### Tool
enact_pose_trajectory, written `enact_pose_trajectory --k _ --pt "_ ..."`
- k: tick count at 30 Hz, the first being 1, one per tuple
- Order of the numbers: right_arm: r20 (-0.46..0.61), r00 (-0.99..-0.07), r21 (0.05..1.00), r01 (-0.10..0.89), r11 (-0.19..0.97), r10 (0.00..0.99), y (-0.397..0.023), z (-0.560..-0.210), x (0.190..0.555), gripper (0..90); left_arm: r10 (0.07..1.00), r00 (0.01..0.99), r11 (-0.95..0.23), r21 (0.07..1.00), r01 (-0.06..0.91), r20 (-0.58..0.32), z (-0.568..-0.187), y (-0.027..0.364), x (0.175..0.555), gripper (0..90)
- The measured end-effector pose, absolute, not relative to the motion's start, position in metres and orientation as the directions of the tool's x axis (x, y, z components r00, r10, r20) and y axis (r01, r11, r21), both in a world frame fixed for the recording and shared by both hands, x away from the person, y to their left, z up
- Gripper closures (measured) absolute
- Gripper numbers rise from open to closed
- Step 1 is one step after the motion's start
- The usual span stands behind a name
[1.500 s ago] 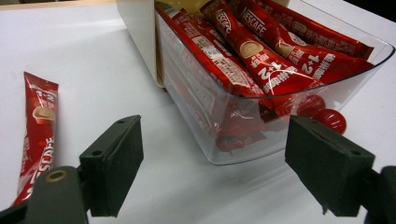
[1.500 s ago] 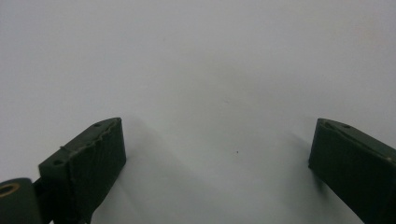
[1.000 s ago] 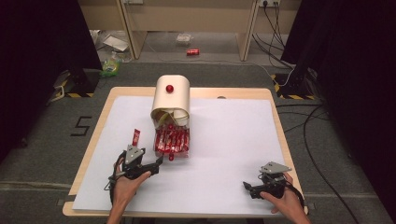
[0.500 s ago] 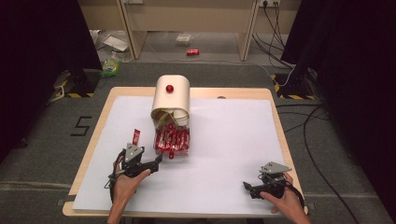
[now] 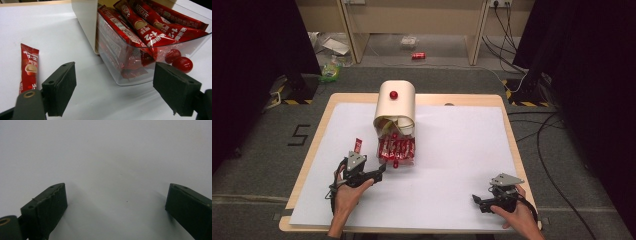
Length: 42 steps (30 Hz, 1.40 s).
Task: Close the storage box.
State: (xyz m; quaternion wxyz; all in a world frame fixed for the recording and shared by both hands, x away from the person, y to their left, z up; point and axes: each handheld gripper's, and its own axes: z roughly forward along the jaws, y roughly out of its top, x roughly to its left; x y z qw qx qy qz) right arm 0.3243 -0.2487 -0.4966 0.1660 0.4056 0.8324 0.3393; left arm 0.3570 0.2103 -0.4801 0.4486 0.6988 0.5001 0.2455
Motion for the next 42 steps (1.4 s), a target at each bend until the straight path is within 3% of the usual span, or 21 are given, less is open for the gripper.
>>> enact_pose_trajectory --k 42 --pt "0.0 -0.616 0.7 0.563 0.44 0.788 -0.249 -0.497 0.324 4.3 0.929 0.353 -0.072 0.877 0.475 -0.115 -0.48 0.211 0.376 18.7"
